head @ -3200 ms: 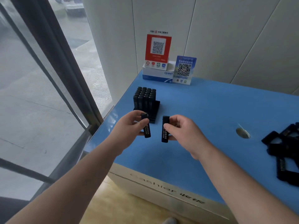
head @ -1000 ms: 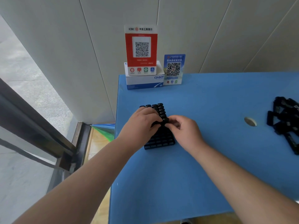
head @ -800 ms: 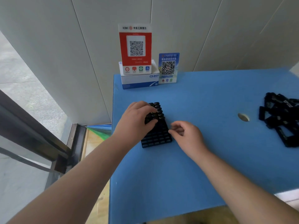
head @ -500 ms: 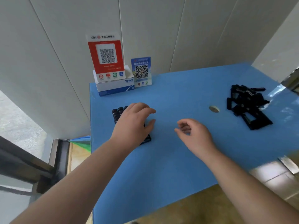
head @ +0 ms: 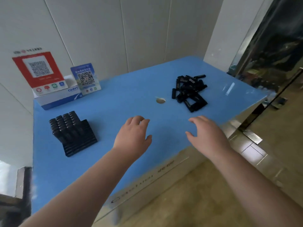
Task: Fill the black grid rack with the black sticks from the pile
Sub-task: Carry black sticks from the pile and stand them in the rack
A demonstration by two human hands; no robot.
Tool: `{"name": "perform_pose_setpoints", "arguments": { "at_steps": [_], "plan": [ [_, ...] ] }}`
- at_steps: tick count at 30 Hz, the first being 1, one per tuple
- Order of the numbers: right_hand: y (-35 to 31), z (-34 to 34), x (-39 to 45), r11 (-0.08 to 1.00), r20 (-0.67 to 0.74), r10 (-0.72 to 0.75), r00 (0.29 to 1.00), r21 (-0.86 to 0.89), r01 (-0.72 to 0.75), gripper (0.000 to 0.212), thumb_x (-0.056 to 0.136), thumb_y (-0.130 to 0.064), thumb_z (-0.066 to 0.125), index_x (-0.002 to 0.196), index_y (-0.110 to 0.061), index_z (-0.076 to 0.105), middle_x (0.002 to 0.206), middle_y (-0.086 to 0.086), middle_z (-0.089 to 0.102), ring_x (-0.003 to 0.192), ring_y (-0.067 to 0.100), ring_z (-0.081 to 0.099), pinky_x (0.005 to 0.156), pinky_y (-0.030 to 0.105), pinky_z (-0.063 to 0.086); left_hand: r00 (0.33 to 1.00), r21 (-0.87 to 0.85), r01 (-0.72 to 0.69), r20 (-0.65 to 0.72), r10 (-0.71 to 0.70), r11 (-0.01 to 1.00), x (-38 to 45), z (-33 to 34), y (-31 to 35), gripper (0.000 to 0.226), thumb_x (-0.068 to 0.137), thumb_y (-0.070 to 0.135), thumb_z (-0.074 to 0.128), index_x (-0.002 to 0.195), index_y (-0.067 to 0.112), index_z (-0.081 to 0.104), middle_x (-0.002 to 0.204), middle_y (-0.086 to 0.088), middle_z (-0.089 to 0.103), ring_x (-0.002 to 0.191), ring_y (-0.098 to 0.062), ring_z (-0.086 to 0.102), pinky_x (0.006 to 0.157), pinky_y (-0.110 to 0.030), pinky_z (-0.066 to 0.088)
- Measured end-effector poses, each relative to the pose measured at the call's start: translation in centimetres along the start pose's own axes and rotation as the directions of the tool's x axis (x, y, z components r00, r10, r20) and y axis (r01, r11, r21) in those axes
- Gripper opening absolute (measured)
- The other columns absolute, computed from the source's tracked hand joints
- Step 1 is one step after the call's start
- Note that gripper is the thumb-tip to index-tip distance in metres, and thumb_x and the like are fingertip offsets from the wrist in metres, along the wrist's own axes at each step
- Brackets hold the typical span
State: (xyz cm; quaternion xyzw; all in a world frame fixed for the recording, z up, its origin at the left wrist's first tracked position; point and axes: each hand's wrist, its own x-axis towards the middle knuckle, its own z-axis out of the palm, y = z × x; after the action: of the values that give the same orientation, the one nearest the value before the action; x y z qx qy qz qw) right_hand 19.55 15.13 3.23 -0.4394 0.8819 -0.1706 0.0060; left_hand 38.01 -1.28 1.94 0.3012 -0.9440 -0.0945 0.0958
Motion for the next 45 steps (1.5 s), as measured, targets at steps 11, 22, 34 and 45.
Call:
{"name": "perform_pose_setpoints", "arguments": {
  "at_steps": [11, 22, 34, 45],
  "plan": [
    [11.7, -4.0, -3.0, 0.998, -0.047, 0.067, 0.997, 0.011, -0.067, 0.037, 0.093, -0.033, 0.063, 0.128, -0.02, 0.058, 0.126, -0.007, 0.057, 0.117, 0.017, 0.055, 0.087, 0.03, 0.048, 0.999, 0.003, -0.026, 0.026, 0.026, 1.0, 2.0, 3.8, 12.8, 0.059, 0.096, 0.048, 0.048, 0.149, 0.027, 0.033, 0.146, 0.003, 0.038, 0.136, -0.022, 0.034, 0.108, -0.034, 0.037],
    [16.7, -3.4, 0.2, 0.998, -0.009, 0.065, 0.998, -0.003, -0.065, 0.036, 0.095, -0.035, 0.061, 0.129, -0.024, 0.058, 0.126, -0.011, 0.057, 0.113, 0.013, 0.056, 0.085, 0.029, 0.052, 0.999, -0.02, -0.021, 0.044, 0.022, 1.0, 8.5, 7.1, 17.0, 0.056, 0.097, 0.044, 0.049, 0.147, 0.024, 0.037, 0.144, 0.002, 0.042, 0.133, -0.022, 0.037, 0.105, -0.034, 0.04],
    [20.3, -2.5, 11.1, 0.999, 0.042, 0.028, 0.999, -0.039, -0.026, 0.039, 0.096, -0.033, 0.059, 0.133, -0.02, 0.056, 0.126, -0.007, 0.057, 0.118, 0.015, 0.052, 0.089, 0.026, 0.046, 0.997, -0.069, -0.012, 0.069, 0.017, 0.998, 20.7, 10.5, 16.6, 0.044, 0.097, 0.026, 0.048, 0.14, 0.018, 0.046, 0.136, 0.001, 0.051, 0.127, -0.022, 0.043, 0.1, -0.035, 0.042],
    [21.3, -0.6, 16.0, 0.999, 0.089, -0.01, 0.996, 0.04, 0.007, 0.036, 0.096, -0.035, 0.058, 0.131, -0.023, 0.057, 0.126, -0.012, 0.056, 0.118, 0.01, 0.053, 0.088, 0.024, 0.047, 0.992, -0.02, 0.045, 0.12, -0.043, 0.999, 25.8, 12.4, 16.4, 0.032, 0.097, 0.039, 0.054, 0.122, 0.019, 0.056, 0.111, -0.001, 0.063, 0.104, -0.024, 0.058, 0.086, -0.035, 0.047]
  ]
}}
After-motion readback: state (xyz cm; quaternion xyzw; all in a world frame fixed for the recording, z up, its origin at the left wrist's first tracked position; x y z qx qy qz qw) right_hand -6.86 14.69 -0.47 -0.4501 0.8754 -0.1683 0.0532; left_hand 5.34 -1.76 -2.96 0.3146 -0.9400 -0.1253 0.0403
